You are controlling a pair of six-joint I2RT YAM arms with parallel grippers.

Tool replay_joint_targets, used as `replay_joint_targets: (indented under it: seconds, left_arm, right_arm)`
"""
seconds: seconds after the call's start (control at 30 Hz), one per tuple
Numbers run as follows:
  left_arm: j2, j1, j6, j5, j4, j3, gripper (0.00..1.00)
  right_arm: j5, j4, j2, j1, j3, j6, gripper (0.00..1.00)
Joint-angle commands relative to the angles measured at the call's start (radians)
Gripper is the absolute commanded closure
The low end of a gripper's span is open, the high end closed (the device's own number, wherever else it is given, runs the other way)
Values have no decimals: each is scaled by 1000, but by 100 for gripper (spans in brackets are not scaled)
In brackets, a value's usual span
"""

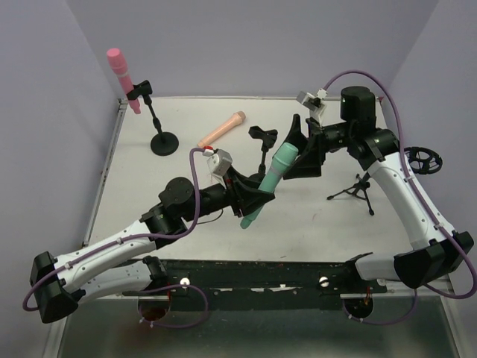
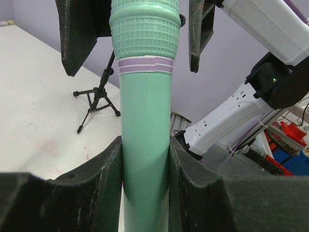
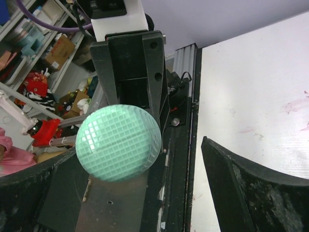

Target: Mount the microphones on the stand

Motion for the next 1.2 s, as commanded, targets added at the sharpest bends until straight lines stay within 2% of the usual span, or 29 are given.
replay_joint_targets:
  seconds: [0.0,0.13,0.3,0.47,0.6,0.73,1.03,1.07,1.17]
  left_arm:
    - [10,-13,21,-23,54,24,100]
    - [3,-13,23,-30,53,4,100]
    - [0,-13,21,-30,53,-10,100]
    - [15,-13,21,-22,51,-11,99]
    - [24,-13,23,-14,45,-5,98]
    - [38,-13,24,12,4,19,93]
    - [15,16,7,127,-48,3,22]
    - [15,19,9,160,-58,0,18]
    - [13,20,27,214,-62,-19,16]
  right_arm:
    - [9,68,-11,4,5,70,2]
    - [-8,80,-13,4,19,87,5]
    - [-57,175,-10,2,-22,181,22]
    - [-88,181,-10,4,-19,184,28]
    - [-100,186,-13,4,-27,181,53]
    - [-109,197,-19,2,-42,176,64]
    - [-106,166,-27,4,-35,129,69]
    - [-109,158,-25,2,-30,121,69]
    - [-119,137,-19,4,-13,103,69]
